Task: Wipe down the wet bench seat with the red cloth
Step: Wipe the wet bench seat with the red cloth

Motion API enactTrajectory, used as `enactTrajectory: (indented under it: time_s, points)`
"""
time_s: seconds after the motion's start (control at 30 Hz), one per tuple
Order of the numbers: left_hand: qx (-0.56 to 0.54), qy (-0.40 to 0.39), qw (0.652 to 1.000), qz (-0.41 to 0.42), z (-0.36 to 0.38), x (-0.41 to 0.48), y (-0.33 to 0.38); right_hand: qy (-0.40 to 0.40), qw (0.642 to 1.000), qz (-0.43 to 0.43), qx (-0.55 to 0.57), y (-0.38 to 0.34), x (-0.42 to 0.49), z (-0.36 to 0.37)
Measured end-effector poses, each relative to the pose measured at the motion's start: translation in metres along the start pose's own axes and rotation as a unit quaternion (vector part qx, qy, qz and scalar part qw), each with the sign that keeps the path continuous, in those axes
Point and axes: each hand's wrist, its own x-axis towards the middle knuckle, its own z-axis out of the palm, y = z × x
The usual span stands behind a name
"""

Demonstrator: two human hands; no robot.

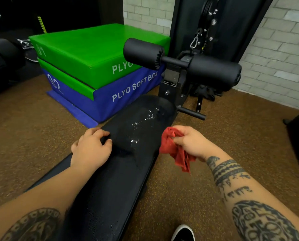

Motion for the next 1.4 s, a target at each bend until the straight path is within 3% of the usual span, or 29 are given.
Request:
enactTrajectory:
  time_s: [0.1,0.2,0.27,0.33,0.4,0.43,0.6,0.73,0.9,0.97,1.03,1.2,1.3,1.4]
  points:
    - [-0.005,0.022,0.999,-0.029,-0.008,0.017,0.013,0.188,0.965,0.071,0.167,0.007,0.019,-0.005]
    - [-0.016,0.031,0.999,-0.003,-0.011,0.04,0.029,0.241,0.928,0.101,0.266,0.002,0.038,0.001]
    - [-0.032,0.024,0.999,0.011,-0.008,0.049,0.032,0.236,0.951,0.043,0.194,-0.004,0.042,0.014]
    - [-0.044,0.024,0.999,0.017,-0.001,0.051,0.027,0.183,0.982,-0.035,-0.019,-0.001,0.046,0.031]
    - [-0.059,0.034,0.998,0.019,0.007,0.047,0.019,0.102,0.975,-0.081,-0.179,0.007,0.047,0.046]
    - [-0.065,0.037,0.997,0.022,0.009,0.046,0.018,0.085,0.971,-0.094,-0.204,0.01,0.048,0.049]
    - [-0.052,0.037,0.998,0.028,0.011,0.045,0.019,0.141,0.96,-0.137,-0.201,0.025,0.055,0.05]
    - [-0.05,0.04,0.997,0.036,0.012,0.046,0.015,0.202,0.943,-0.119,-0.236,0.026,0.073,0.05]
    - [-0.064,0.046,0.996,0.038,0.013,0.047,0.013,0.307,0.899,0.034,-0.31,0.037,0.088,0.012]
    - [-0.064,0.045,0.996,0.035,0.014,0.048,0.014,0.335,0.893,0.072,-0.291,0.042,0.08,-0.001]
    - [-0.064,0.038,0.997,0.03,0.014,0.049,0.016,0.32,0.911,0.007,-0.261,0.038,0.073,-0.001]
    - [-0.061,0.026,0.997,0.036,0.015,0.049,0.014,0.149,0.935,-0.178,-0.267,0.012,0.074,0.038]
    - [-0.06,0.023,0.997,0.029,0.015,0.05,0.013,0.167,0.927,-0.176,-0.286,0.014,0.085,0.043]
    - [-0.065,0.023,0.997,0.034,0.015,0.05,0.012,0.24,0.908,-0.092,-0.332,0.019,0.098,0.031]
